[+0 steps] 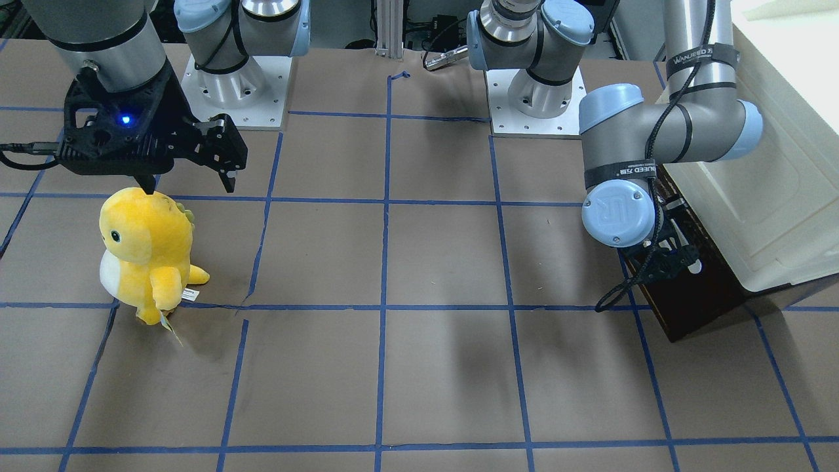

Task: Pull drawer sideways
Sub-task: 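Pull the handle with the left gripper, sliding the drawer out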

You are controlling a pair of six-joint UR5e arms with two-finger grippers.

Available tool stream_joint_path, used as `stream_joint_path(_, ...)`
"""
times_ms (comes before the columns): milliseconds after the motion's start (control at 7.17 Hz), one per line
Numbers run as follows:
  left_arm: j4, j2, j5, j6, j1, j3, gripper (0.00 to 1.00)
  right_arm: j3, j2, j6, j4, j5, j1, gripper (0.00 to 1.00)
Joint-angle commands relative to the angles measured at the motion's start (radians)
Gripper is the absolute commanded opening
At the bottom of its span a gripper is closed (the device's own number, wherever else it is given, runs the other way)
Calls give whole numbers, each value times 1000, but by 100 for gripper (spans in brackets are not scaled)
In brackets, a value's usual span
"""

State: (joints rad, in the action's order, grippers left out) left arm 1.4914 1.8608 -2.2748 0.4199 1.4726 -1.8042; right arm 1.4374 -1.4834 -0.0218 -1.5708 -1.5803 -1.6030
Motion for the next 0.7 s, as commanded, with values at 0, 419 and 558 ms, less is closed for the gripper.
stream_joint_path(0,4,3,0,2,2,3,13,0,0,0,0,0,0,100)
stream_joint_path(419,20,8,4,13,12,8,13,0,0,0,0,0,0,100)
stream_joint_path(558,21,6,11,14,14,8,13,0,0,-1,0,-1,0,100)
